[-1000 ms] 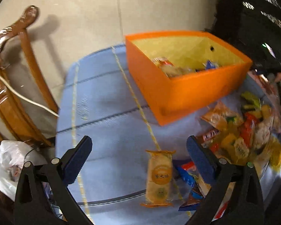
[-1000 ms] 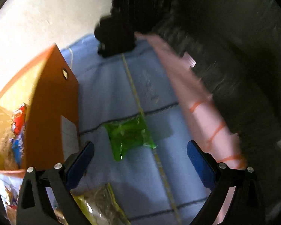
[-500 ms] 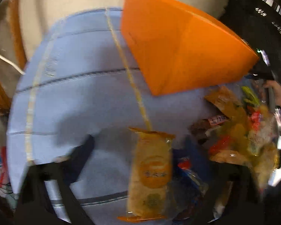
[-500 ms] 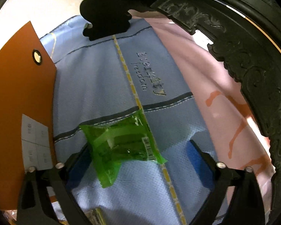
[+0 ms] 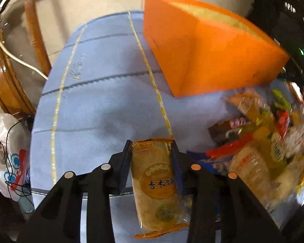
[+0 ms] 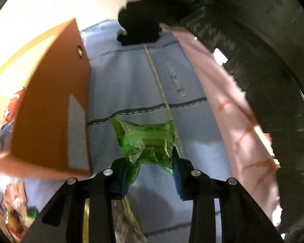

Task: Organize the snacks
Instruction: 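Carry both packs over the orange box and open both tools to release them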

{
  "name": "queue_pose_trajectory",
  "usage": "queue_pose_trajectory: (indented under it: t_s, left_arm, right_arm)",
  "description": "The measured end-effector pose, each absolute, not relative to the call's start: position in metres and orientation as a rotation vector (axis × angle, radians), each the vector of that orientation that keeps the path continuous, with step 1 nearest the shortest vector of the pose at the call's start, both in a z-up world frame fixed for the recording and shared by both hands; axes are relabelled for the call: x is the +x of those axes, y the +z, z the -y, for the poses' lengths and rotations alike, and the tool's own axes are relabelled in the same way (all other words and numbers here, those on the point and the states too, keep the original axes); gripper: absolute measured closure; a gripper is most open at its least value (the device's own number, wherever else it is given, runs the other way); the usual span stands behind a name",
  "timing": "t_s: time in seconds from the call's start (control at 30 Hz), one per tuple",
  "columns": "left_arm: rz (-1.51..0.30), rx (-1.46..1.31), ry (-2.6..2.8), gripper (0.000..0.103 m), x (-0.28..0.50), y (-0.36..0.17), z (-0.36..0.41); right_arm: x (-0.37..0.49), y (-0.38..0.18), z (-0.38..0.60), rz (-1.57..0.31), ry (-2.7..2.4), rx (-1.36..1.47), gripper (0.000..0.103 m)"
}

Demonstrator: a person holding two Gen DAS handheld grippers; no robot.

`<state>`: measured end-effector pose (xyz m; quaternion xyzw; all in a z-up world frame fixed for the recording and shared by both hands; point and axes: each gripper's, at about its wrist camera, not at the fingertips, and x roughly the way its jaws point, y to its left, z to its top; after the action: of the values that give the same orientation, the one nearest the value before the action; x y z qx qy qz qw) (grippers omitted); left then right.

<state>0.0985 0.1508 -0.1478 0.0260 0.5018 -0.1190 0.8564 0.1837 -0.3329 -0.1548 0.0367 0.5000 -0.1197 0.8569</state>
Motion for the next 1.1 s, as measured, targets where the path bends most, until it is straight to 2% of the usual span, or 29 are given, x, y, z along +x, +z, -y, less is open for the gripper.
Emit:
queue_pose_trajectory:
  t_s: [0.13,0.27,0.4,0.57,0.77,0.87,1.1]
  left_arm:
    - [-1.037,0.024,-0.211,0.067,0.104,-0.123,-0.161]
    - [-0.993,-0.025,-0.205,0.067,0.120,-0.085,-0.159]
    - [-0.904,0.025,-0.197,0.067,0.129,-0.029,-0.120]
    - [-0.813,0.003,-0.234,0.067,0.151,0.021,-0.052]
    - [-0.819,0.016,-0.213,0.067,0.189,0.017,0.004]
    - [-0.879,-0.041,-0.181,0.067,0.211,0.006,0.003]
    - [-0.898,-0.016,-0.173,0.067,0.239,0.003,0.000]
  right_arm:
    - [0.166,-0.116,0.329,-0.976,-0.253,0.042,0.067]
    - [0.159,-0.076,0.329,-0.949,-0.223,0.142,0.067]
    - [0.158,-0.034,0.305,-0.844,-0.172,0.106,0.066]
    - [0.167,-0.009,0.270,-0.793,-0.066,0.117,0.066]
    - [0.193,-0.010,0.232,-0.811,0.029,0.091,0.066]
    - [0.202,-0.009,0.220,-0.824,0.048,0.062,0.066]
    - [0.218,-0.005,0.207,-0.826,0.040,0.008,0.066]
